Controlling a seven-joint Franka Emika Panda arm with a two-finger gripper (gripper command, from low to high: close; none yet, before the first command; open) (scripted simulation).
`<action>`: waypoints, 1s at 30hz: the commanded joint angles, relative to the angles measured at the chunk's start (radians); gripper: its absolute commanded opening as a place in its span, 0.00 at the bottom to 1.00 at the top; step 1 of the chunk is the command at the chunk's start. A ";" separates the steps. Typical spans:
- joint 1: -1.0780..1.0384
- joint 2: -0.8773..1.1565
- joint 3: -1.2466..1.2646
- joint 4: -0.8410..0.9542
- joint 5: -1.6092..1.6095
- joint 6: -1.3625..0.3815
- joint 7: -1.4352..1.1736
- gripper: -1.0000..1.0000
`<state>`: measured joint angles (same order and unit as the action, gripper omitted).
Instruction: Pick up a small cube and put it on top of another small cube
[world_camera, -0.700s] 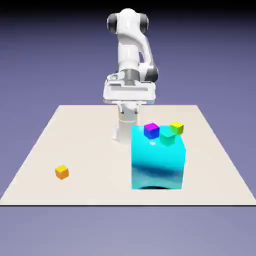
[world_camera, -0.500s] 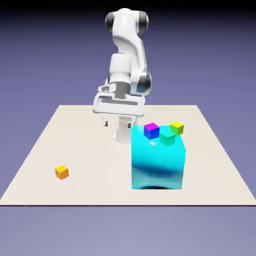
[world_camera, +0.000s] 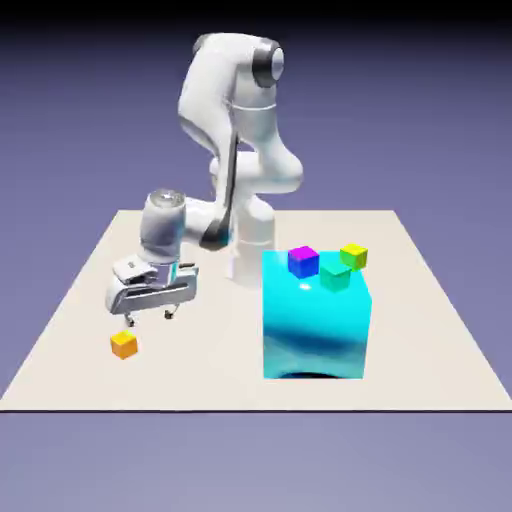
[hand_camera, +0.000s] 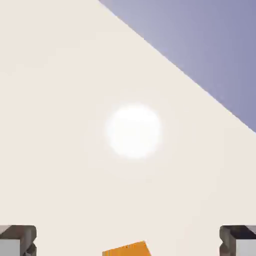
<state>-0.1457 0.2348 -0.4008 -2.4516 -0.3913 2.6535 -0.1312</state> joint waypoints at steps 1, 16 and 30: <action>-0.007 0.036 -0.018 0.016 -0.018 -0.017 -0.039 0.50; -0.033 0.145 -0.043 0.051 -0.045 -0.004 -0.102 0.00; 0.292 -0.325 0.268 0.067 0.113 -0.597 0.184 0.00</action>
<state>0.1565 -0.0901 -0.1327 -2.3842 -0.2756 2.0560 0.0513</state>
